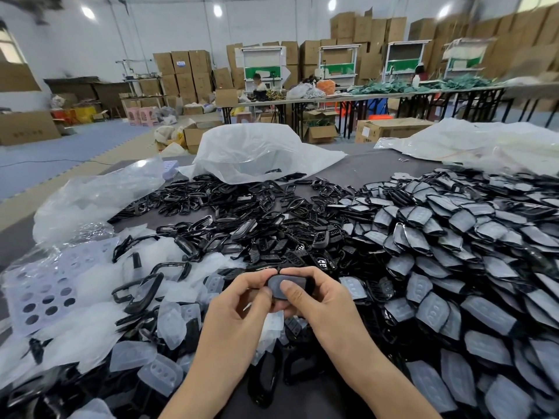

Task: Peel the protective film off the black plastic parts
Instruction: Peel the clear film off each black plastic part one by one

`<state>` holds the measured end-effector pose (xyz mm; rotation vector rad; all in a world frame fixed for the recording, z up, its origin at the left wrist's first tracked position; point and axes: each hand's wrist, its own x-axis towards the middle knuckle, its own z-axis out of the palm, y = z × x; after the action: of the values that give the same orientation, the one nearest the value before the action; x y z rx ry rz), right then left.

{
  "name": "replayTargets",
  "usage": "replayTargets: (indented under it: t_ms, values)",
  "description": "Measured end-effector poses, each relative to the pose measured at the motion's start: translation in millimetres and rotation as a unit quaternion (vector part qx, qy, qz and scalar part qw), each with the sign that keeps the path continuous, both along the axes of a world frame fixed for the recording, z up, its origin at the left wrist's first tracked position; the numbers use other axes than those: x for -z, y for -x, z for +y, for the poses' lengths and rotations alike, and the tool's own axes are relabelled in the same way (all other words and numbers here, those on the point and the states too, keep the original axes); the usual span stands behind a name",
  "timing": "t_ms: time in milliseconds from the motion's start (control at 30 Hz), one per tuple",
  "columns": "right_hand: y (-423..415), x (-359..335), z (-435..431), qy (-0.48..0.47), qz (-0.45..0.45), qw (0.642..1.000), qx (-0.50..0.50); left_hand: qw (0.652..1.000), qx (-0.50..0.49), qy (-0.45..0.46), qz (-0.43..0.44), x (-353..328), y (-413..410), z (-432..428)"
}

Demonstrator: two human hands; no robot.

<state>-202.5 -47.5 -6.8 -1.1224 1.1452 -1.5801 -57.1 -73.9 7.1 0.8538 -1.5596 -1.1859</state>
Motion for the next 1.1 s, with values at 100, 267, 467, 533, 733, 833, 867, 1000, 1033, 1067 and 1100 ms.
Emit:
replayTargets:
  t_ms: [100, 267, 467, 533, 733, 833, 867, 1000, 1033, 1067, 1100]
  values:
    - [-2.1, -0.3, 0.8, 0.003, 0.002, 1.0, 0.011, 1.0, -0.011, 0.017, -0.008, 0.8, 2.9, 2.1]
    - [-4.1, -1.2, 2.8, 0.009, 0.0, 1.0, 0.008, 0.999, -0.012, 0.038, -0.01, 1.7, 5.3, 6.0]
    - [-0.4, -3.2, 6.4, 0.004, -0.004, 0.999, -0.041, 0.999, -0.005, 0.021, -0.041, 2.5, 4.8, 2.6]
    - [0.7, -3.5, 6.8, 0.0, 0.011, 0.999, -0.042, 0.999, -0.01, 0.016, -0.041, 2.5, 5.2, 0.6]
    - [-0.3, -3.4, 0.9, -0.002, -0.073, 0.997, -0.024, 0.998, -0.05, 0.04, -0.027, 0.9, 7.2, 0.8]
    - [-2.2, -4.7, -1.6, -0.024, -0.149, 0.988, -0.031, 0.997, -0.054, 0.045, -0.026, 0.2, 7.9, 2.2]
    - [-2.8, -5.2, -2.1, -0.032, -0.165, 0.985, -0.034, 0.997, -0.056, 0.046, -0.028, 0.5, 7.6, 2.2]
    - [-3.7, -7.5, -2.5, -0.046, -0.199, 0.978, -0.047, 0.997, -0.057, 0.052, -0.027, 0.7, 6.4, 2.3]
    - [-3.4, -7.2, -2.7, -0.047, -0.2, 0.977, -0.049, 0.997, -0.057, 0.054, -0.025, 1.2, 6.7, 2.2]
    - [-2.6, -6.4, -2.7, -0.049, -0.196, 0.978, -0.049, 0.996, -0.057, 0.057, -0.025, 1.8, 6.7, 2.5]
    - [-1.6, -5.9, -2.8, -0.051, -0.19, 0.979, -0.051, 0.996, -0.057, 0.063, -0.027, 1.9, 6.6, 2.8]
